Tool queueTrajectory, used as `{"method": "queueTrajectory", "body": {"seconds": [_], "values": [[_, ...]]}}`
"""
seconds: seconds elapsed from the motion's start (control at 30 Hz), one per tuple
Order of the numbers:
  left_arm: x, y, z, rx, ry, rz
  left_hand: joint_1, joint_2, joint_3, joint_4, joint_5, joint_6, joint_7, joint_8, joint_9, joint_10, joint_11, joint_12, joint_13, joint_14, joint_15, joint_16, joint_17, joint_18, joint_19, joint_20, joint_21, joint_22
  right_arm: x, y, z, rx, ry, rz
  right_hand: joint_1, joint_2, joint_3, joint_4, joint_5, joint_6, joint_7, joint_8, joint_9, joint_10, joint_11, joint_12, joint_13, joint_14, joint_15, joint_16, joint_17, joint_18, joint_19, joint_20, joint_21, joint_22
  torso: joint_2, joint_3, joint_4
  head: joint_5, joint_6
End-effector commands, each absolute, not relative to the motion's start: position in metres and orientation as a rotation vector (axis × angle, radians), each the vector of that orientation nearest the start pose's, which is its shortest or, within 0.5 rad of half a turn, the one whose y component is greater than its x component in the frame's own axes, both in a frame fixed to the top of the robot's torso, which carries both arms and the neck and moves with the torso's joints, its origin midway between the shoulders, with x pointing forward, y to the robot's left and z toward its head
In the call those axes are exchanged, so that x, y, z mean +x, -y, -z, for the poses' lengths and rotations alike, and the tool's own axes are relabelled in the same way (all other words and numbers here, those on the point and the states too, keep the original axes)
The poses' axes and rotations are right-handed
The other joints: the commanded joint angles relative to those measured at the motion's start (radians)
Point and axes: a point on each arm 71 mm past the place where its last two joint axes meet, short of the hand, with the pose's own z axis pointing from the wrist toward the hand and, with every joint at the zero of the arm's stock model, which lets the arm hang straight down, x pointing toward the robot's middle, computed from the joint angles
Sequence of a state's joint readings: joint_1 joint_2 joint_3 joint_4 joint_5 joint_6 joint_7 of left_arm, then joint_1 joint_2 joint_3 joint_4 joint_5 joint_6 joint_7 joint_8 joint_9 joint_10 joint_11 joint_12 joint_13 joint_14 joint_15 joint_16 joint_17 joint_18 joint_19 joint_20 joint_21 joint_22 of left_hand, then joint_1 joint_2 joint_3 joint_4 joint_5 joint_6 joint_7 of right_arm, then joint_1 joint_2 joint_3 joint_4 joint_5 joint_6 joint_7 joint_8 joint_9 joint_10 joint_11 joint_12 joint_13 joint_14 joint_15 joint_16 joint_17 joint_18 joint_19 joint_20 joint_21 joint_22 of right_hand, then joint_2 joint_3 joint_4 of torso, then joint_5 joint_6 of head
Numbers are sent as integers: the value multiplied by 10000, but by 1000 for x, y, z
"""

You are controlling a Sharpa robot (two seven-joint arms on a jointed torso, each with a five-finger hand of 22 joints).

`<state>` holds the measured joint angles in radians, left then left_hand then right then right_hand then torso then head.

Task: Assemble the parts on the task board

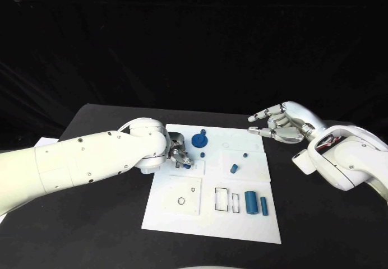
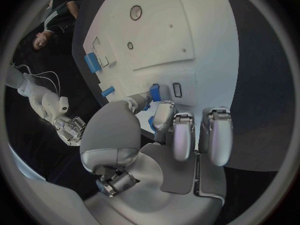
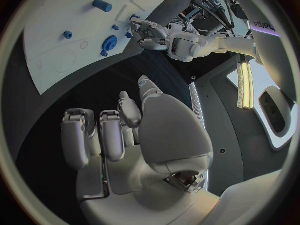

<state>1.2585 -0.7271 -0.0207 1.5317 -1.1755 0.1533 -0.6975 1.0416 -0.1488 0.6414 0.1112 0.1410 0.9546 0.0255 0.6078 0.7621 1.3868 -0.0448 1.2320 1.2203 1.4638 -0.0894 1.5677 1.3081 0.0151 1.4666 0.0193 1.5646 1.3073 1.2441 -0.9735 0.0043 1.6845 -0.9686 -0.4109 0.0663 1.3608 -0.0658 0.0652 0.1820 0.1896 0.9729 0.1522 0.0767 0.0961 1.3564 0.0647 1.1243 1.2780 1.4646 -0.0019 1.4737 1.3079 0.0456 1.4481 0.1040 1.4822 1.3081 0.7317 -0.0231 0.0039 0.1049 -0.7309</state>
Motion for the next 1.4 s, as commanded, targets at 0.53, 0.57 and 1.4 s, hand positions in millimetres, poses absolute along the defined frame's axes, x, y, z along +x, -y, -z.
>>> {"method": "queueTrajectory", "body": {"seconds": [0.53, 0.57, 1.4], "values": [[488, -167, 202, -727, -23212, 1747, -782, 262, -615, 465, -50, 329, -95, -15, -29, 233, -42, 332, 284, 1070, -114, 31, 2627, -151, 1042, -81, 62, 2635, 465, 217, 129, 2236, -15558, -10278, 82, 7, -30, -46, 37, 54, -6, -23, 13, -49, -3, -12, -13, 701, -51, -59, 1091, -46, -93, 17, -62, 1062, -1, -5, 4, -29, -17], [488, -167, 202, -708, -23227, 1742, -808, 264, -640, 478, -50, 344, -98, -14, -28, 244, -45, 346, 299, 1070, -116, 31, 2627, -151, 1042, -84, 62, 2635, 465, 217, 129, 2235, -15561, -10278, 82, 7, -30, -46, 37, 54, -6, -23, 13, -49, -3, -12, -13, 701, -51, -59, 1091, -46, -93, 17, -62, 1062, 1, -8, 2, -31, -20], [491, -171, 202, -833, -23064, 1587, -1991, 232, -3909, 1771, -894, 682, -214, 33, 80, 429, -138, 455, 470, 1070, -206, 31, 2627, -151, 1042, -175, 62, 2635, 465, 218, 129, 2242, -15584, -10251, 82, 8, -40, -49, 41, 59, -7, -24, 15, -53, -4, -24, -22, 699, -52, -66, 1082, -46, -94, 17, -64, 1060, -1, -9, 5, -45, -24]]}}
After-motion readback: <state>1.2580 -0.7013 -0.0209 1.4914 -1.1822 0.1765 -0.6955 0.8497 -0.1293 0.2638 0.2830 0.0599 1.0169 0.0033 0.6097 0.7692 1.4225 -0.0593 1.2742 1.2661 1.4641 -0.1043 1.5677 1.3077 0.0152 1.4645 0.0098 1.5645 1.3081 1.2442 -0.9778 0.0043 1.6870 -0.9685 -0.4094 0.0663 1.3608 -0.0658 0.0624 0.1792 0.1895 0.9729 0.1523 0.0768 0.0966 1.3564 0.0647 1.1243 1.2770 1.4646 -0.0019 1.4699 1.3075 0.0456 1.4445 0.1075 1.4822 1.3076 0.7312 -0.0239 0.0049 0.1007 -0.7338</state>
